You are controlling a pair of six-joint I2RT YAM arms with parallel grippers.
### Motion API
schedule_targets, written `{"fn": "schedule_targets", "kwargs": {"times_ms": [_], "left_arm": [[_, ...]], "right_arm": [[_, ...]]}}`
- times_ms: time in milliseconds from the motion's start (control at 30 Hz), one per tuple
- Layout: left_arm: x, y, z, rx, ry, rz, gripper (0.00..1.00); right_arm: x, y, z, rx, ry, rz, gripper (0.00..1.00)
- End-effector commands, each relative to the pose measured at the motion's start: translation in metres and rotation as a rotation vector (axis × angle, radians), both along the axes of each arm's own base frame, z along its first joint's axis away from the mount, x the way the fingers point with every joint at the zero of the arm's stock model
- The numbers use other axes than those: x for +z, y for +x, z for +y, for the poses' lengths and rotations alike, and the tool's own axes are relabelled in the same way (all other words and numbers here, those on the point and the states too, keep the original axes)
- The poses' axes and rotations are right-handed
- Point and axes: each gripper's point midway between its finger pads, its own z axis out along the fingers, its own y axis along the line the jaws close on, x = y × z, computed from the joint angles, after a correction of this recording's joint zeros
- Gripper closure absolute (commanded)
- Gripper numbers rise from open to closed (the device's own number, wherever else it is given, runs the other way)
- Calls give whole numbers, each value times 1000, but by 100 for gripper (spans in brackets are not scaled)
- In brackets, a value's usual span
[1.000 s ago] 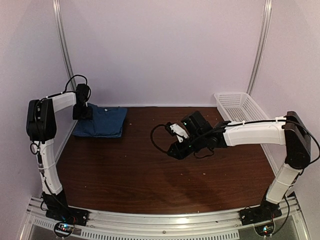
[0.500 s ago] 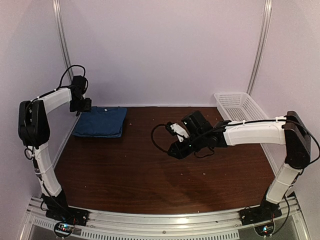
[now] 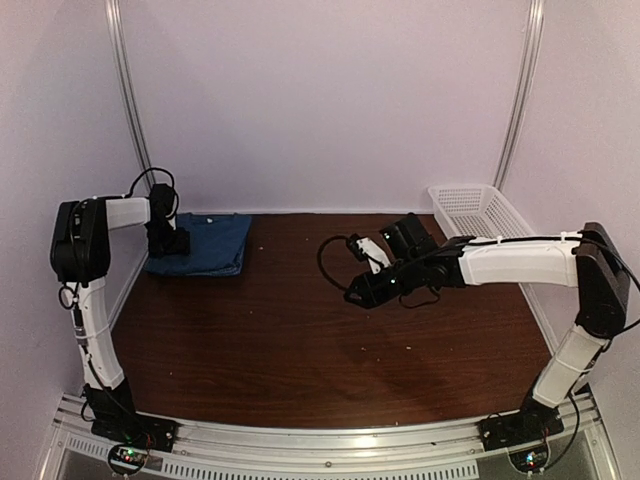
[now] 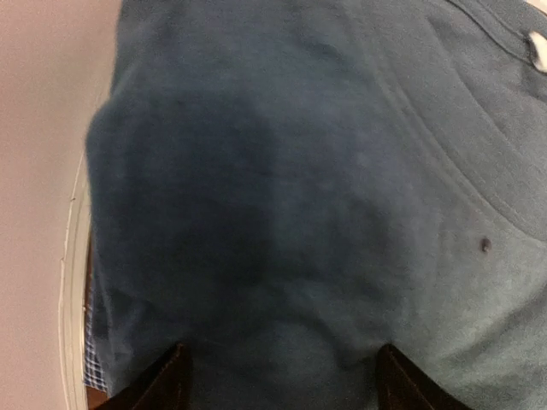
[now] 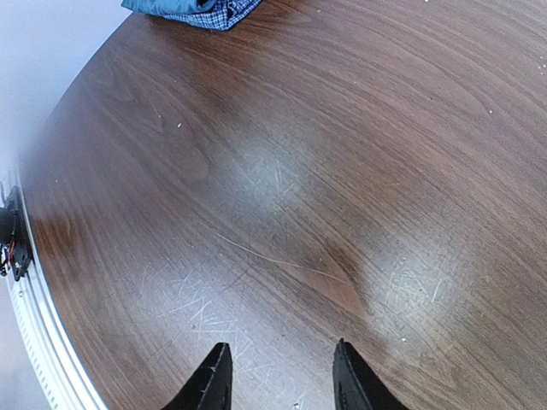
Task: Fold and stack the mixed laundry pile
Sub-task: Smooth out the square-folded T-shirt at the corner of the board, then reset both arms
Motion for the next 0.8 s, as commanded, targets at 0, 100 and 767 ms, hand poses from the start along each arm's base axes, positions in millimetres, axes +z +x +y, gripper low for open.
{"fn": "schedule_targets", "kwargs": {"times_ms": [0,100,767], "left_arm": [[-3,22,25,41,-33,-28,22],[22,44,19,-10,-52,-83,19],[234,-52,-183,-527,-57,-424,2]], "right_arm": [[19,5,-10,-31,88,3,56],[30,16,-21,-68,119,-5,49],[174,90,-157,-380,223,-288,0]]}}
